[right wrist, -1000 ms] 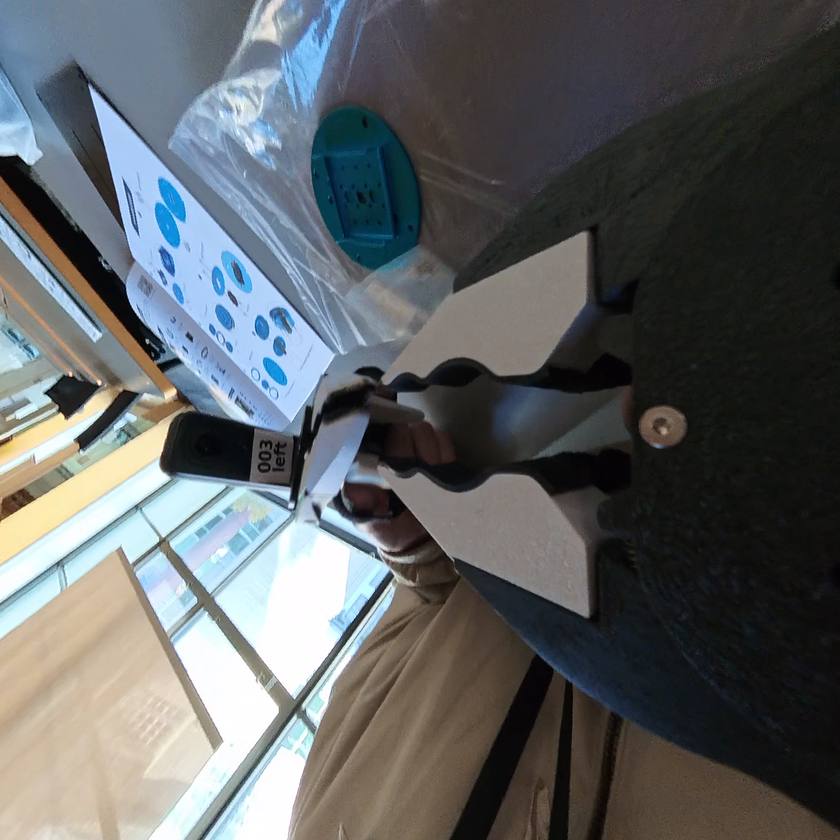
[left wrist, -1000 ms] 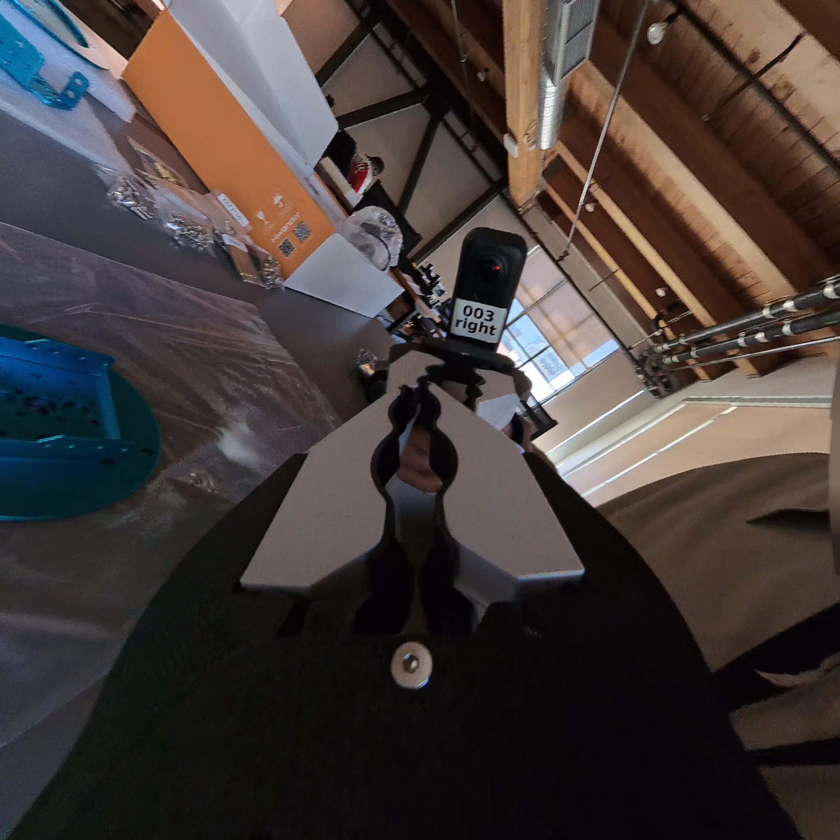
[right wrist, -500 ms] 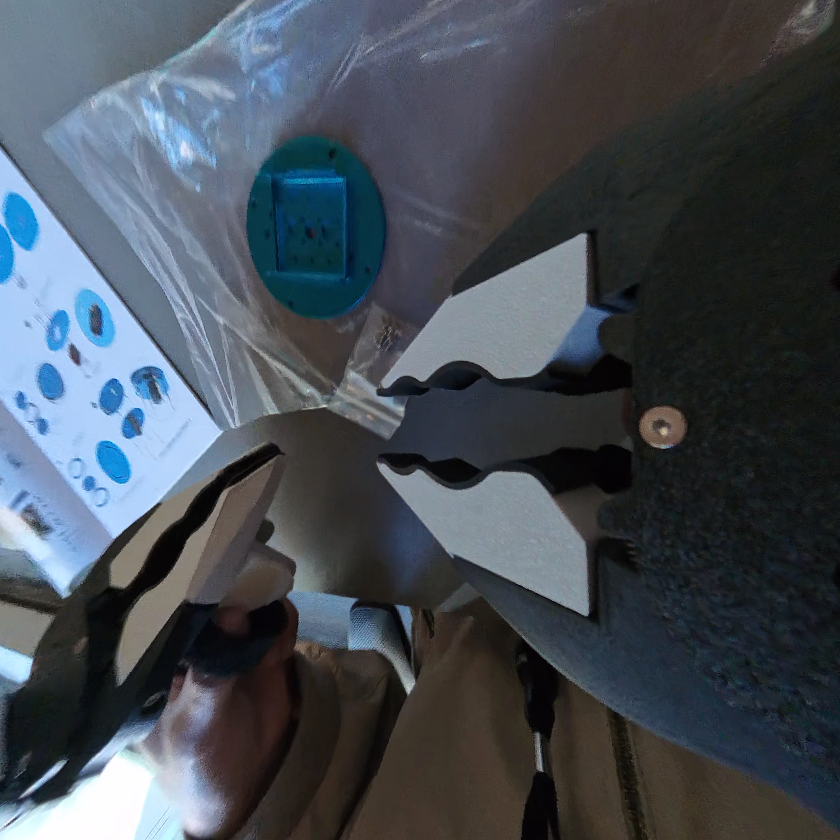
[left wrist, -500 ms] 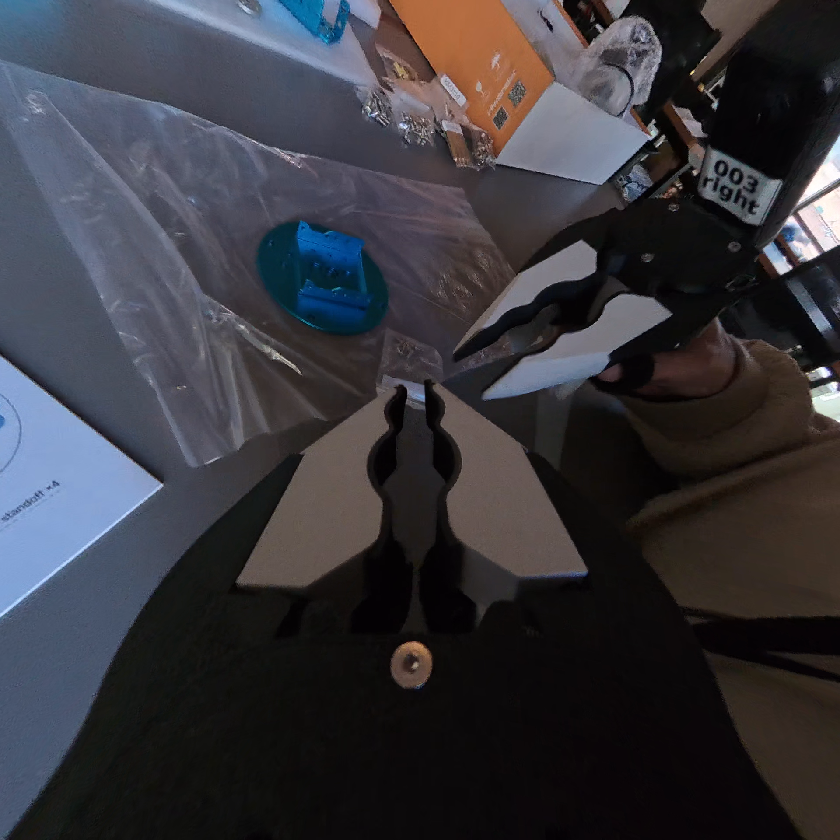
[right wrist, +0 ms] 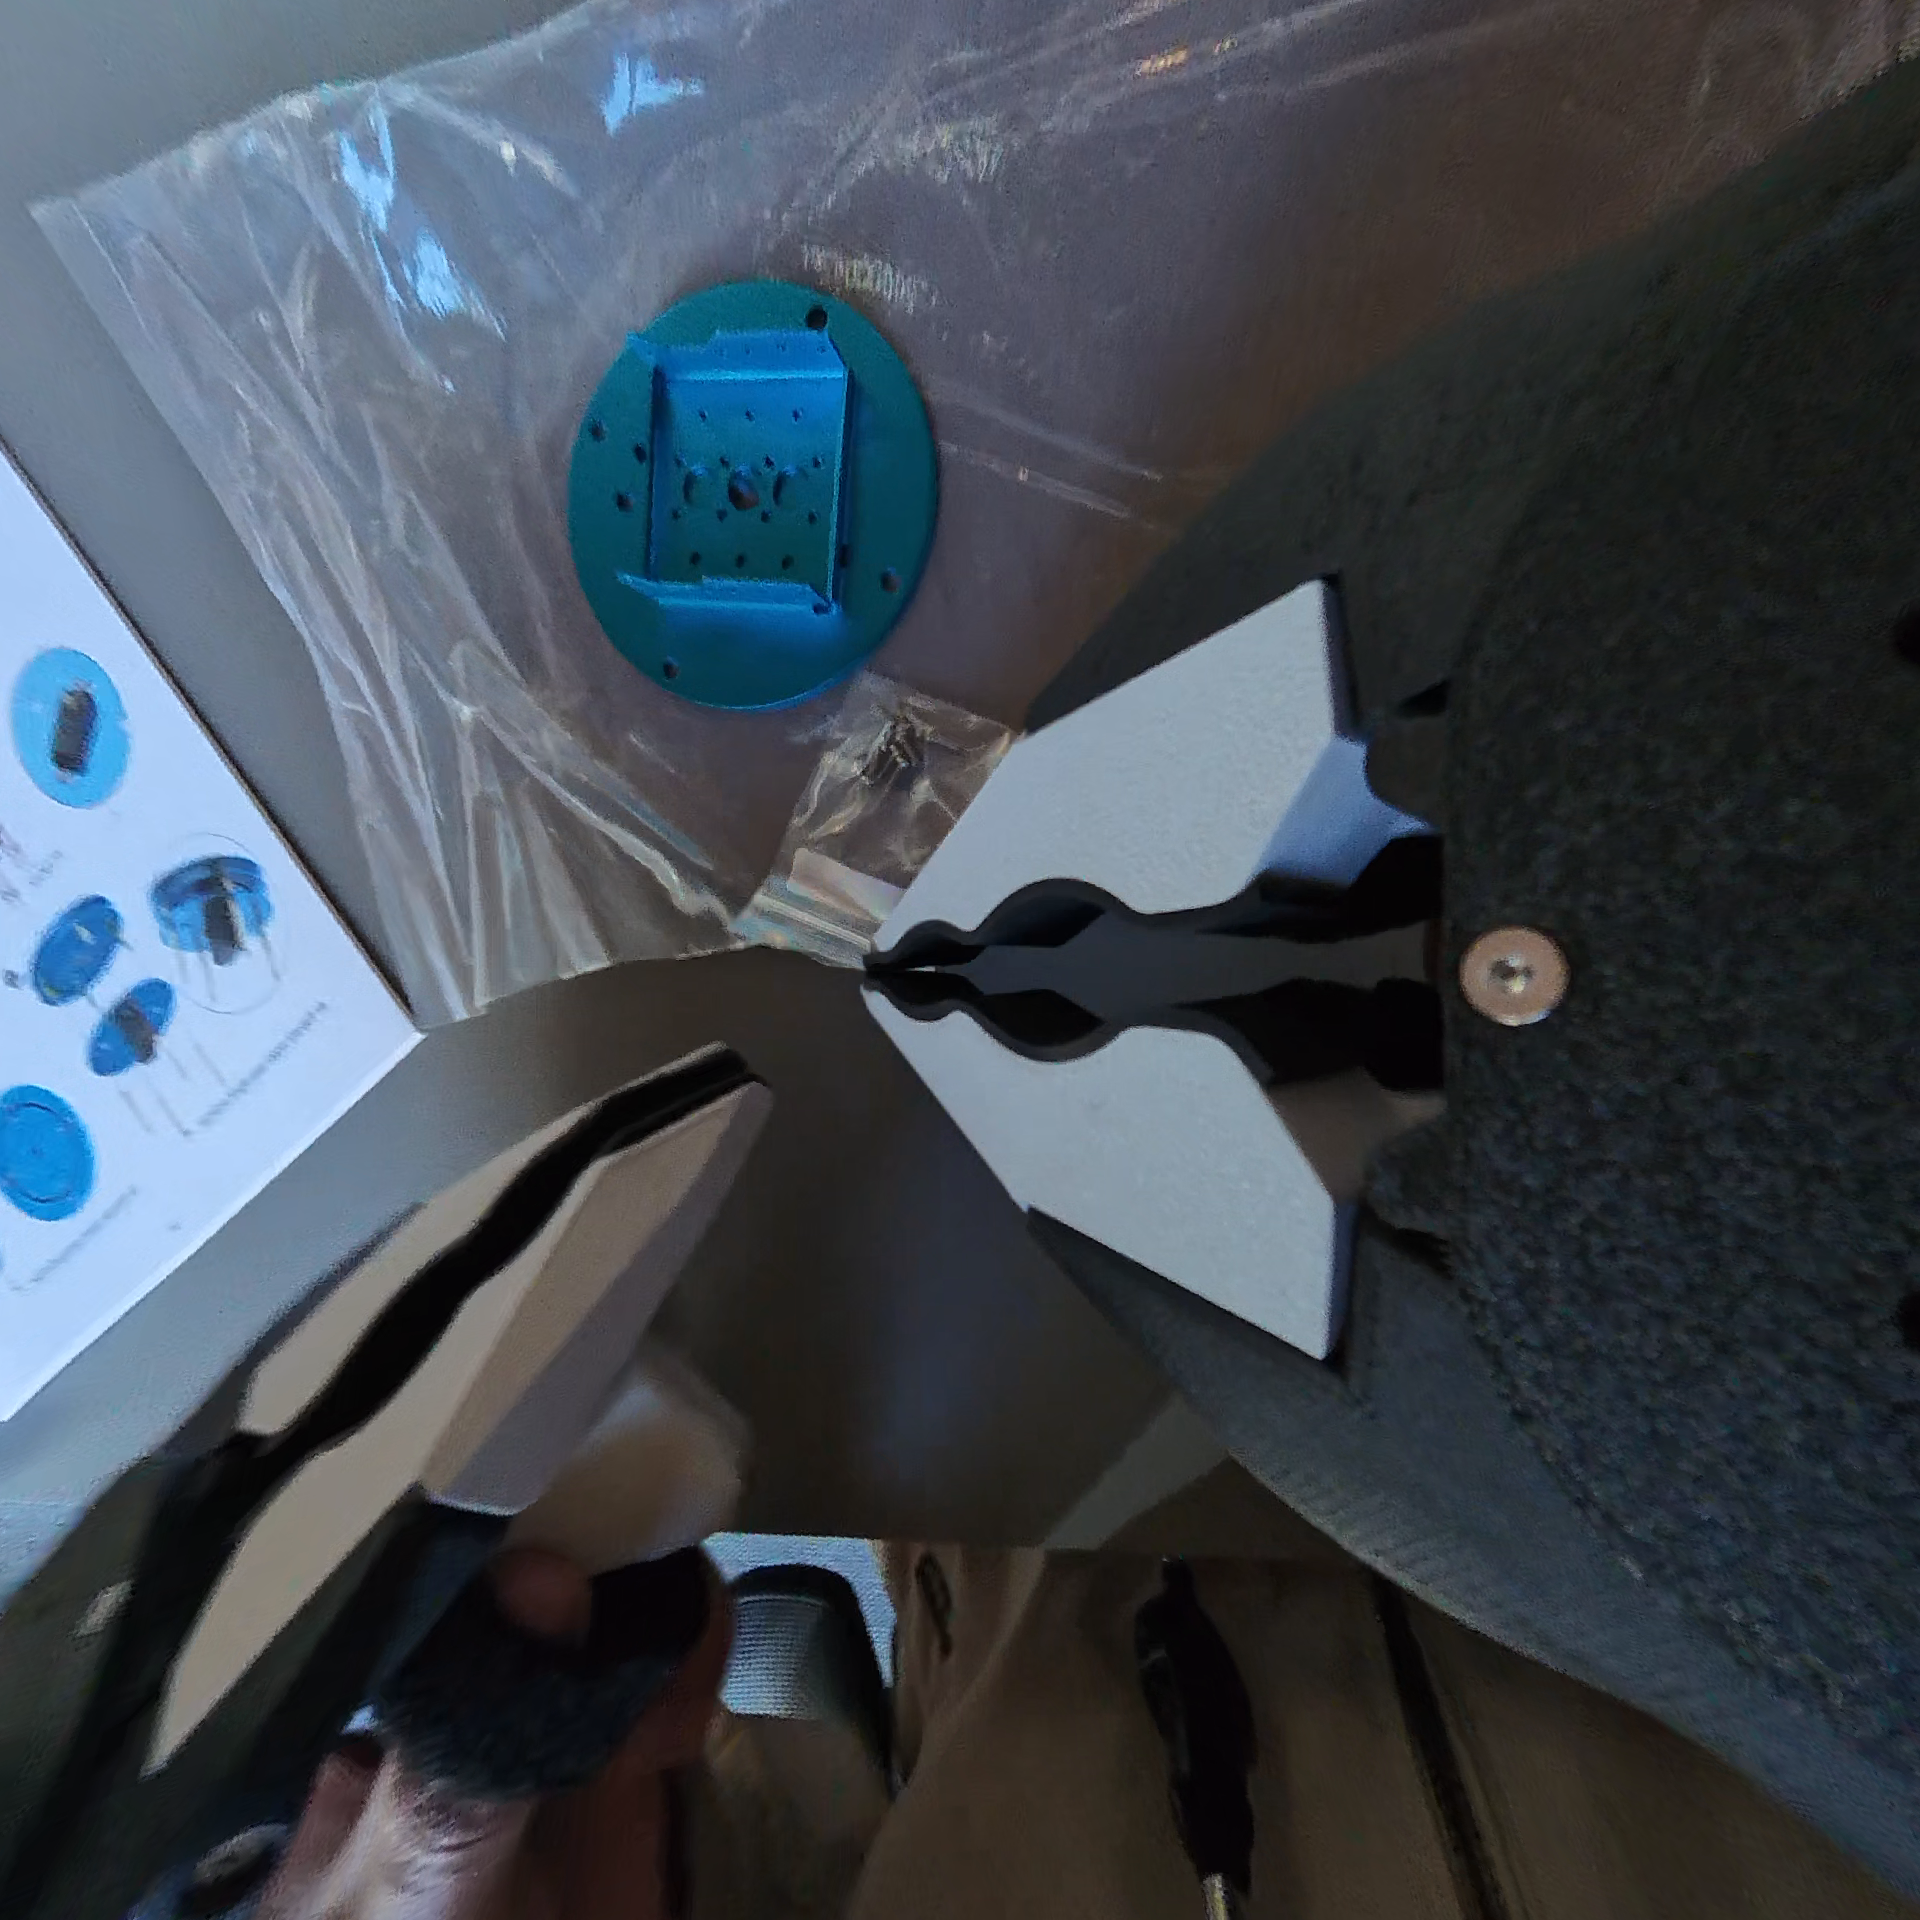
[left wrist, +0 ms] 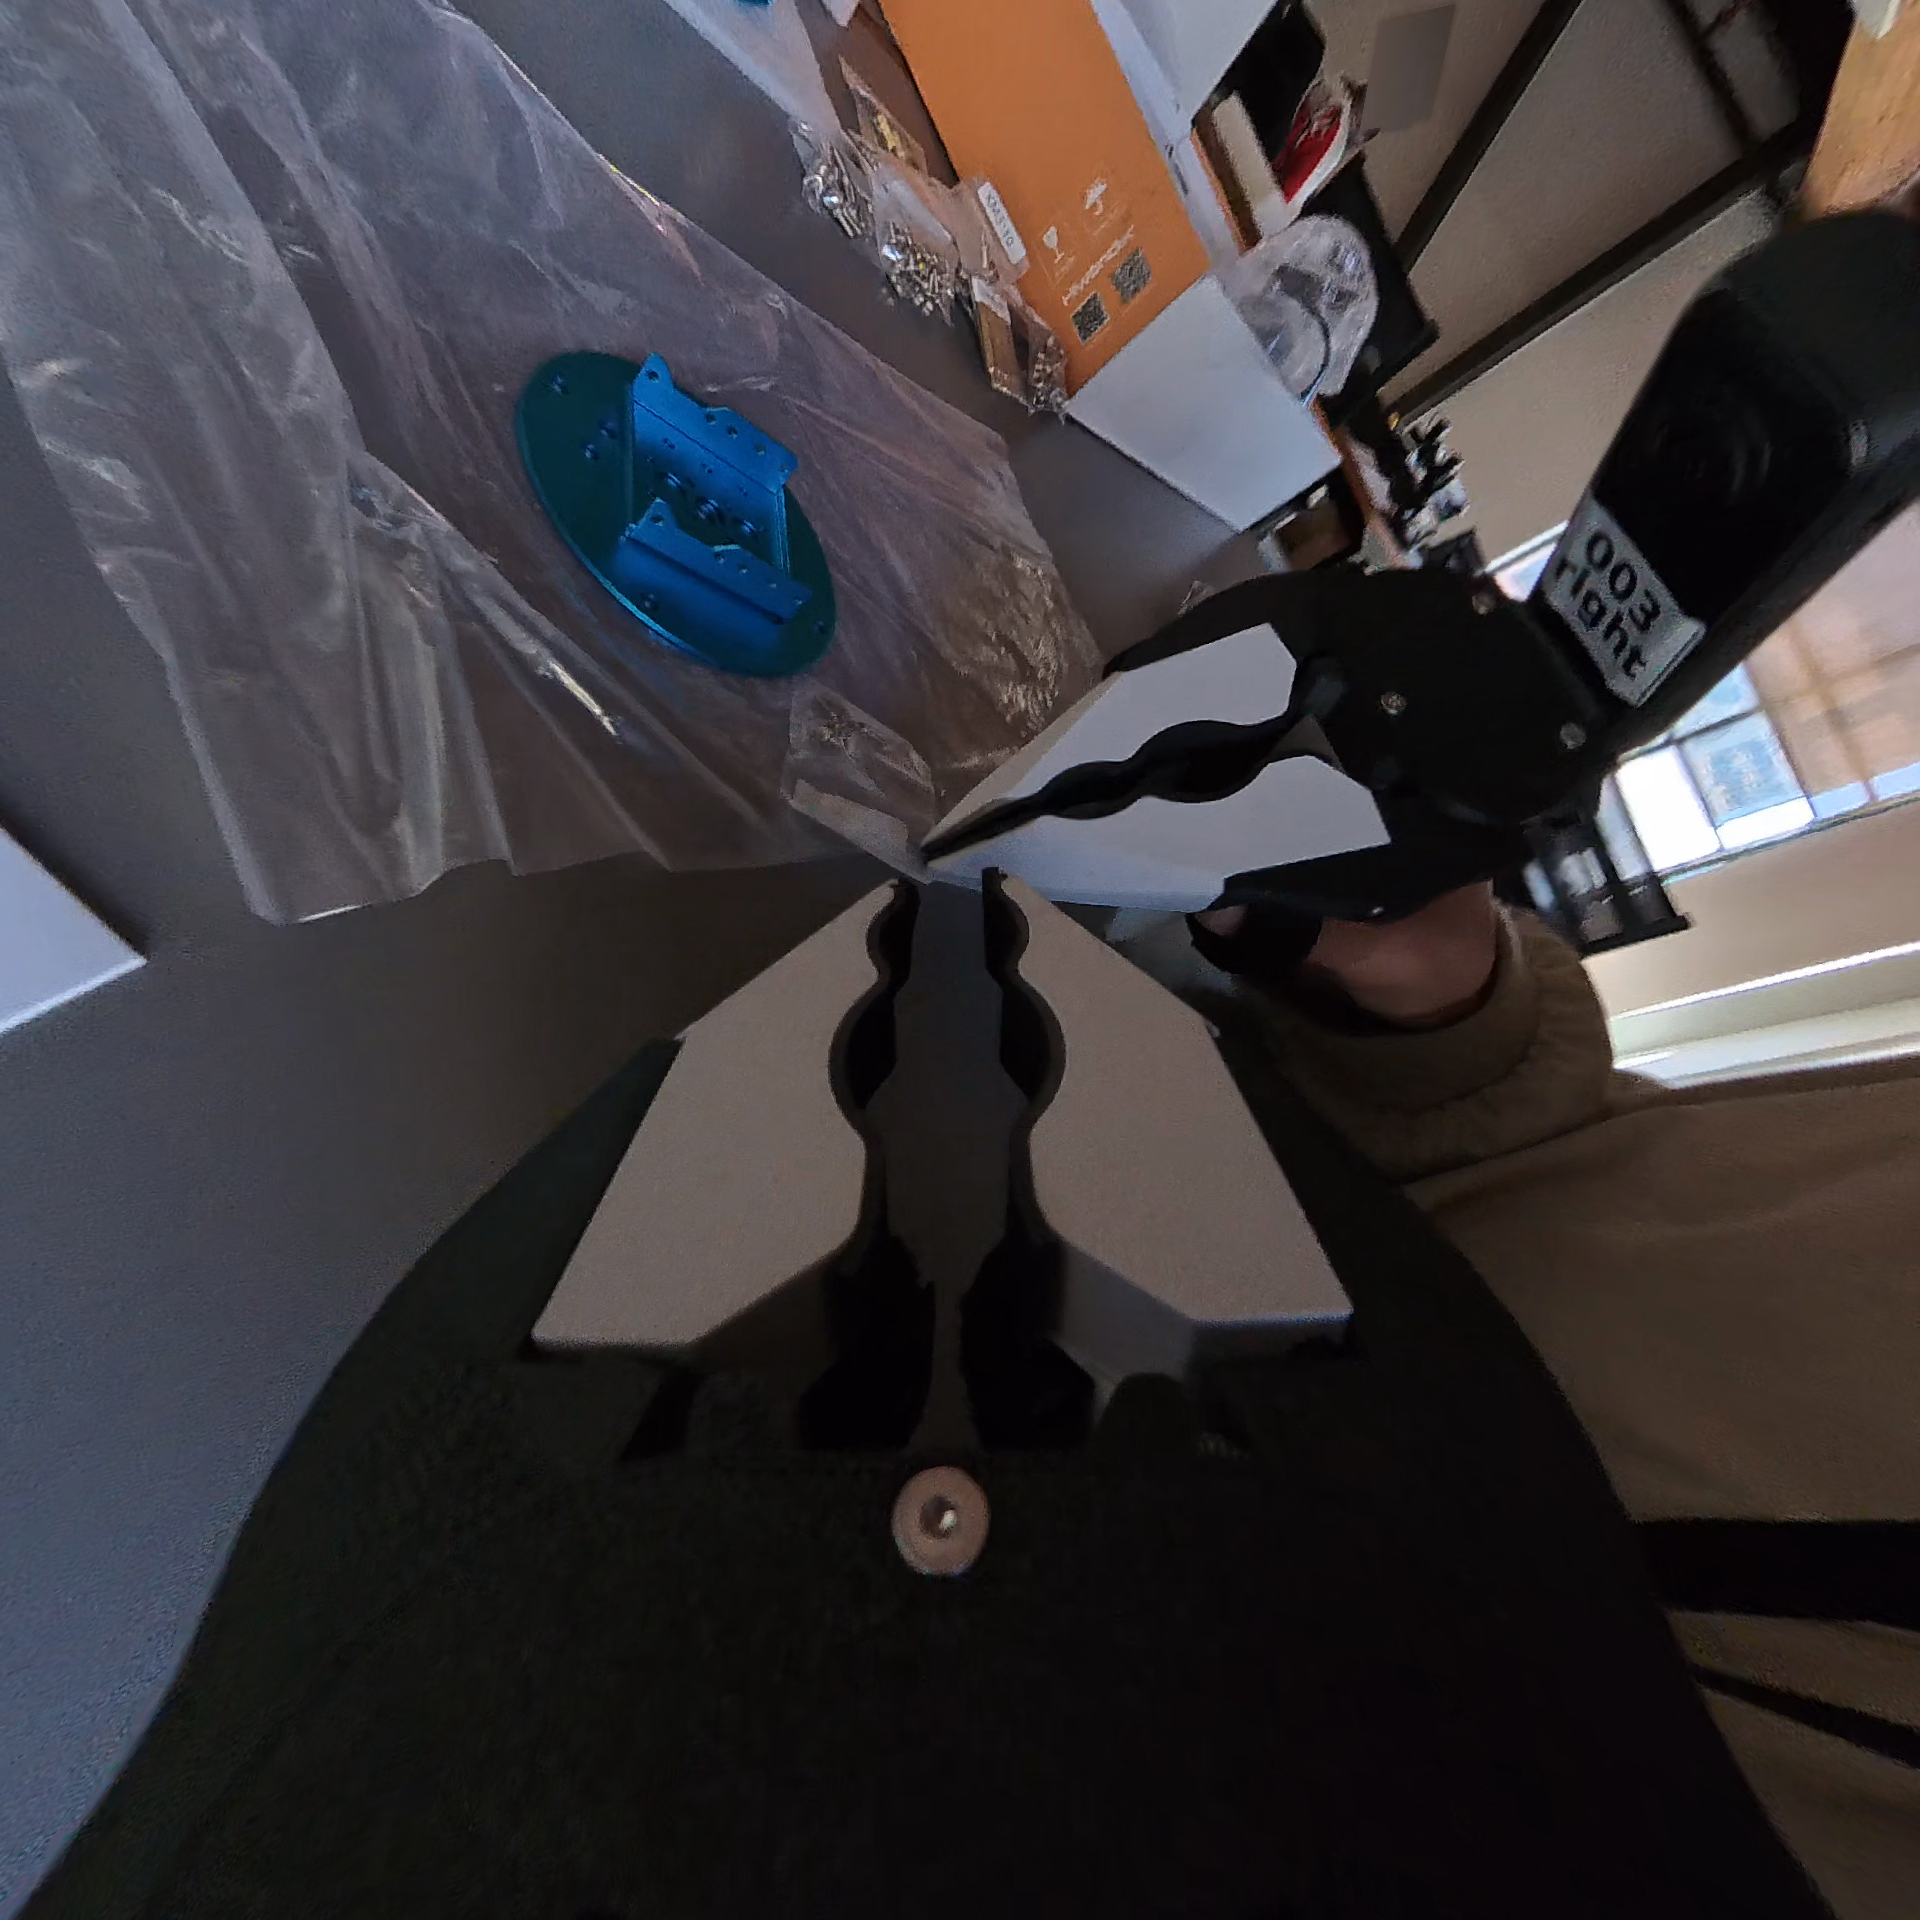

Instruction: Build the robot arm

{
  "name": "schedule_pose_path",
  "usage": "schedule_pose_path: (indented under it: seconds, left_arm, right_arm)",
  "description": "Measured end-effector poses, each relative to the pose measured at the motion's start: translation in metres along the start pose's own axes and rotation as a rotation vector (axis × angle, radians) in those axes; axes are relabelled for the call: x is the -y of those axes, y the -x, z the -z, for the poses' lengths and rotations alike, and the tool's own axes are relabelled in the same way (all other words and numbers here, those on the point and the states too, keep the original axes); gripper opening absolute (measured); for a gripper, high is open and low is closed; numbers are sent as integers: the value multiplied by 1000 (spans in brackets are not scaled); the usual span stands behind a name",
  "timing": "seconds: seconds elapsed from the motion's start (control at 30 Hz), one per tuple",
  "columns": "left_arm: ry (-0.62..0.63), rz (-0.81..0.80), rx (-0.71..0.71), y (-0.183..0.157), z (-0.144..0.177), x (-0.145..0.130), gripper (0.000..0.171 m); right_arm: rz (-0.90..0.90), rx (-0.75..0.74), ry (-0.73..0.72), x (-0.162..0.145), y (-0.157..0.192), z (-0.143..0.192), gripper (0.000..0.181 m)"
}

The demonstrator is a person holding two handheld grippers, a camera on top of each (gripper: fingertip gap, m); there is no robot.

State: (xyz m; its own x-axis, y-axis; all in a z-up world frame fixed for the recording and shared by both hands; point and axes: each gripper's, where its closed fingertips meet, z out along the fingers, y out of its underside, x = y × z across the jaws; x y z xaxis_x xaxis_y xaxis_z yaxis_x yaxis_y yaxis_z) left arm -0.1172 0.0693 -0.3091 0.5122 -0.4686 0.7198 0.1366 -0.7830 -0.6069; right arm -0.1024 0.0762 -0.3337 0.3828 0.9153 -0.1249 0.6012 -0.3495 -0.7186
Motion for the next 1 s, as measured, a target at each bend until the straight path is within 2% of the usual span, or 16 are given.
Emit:
schedule_pose_path:
  seconds: [0.17,0.3,1.0]
  left_arm:
    - [-90,144,-83,-5,-9,9,12]
    - [-133,174,-91,-5,-14,16,12]
    - [-119,197,-90,-4,-21,17,9]
  right_arm:
    - [6,-42,-121,16,-5,14,0]
    - [-1,-39,-153,21,-4,18,0]
    - [-51,-8,-164,19,-4,20,0]
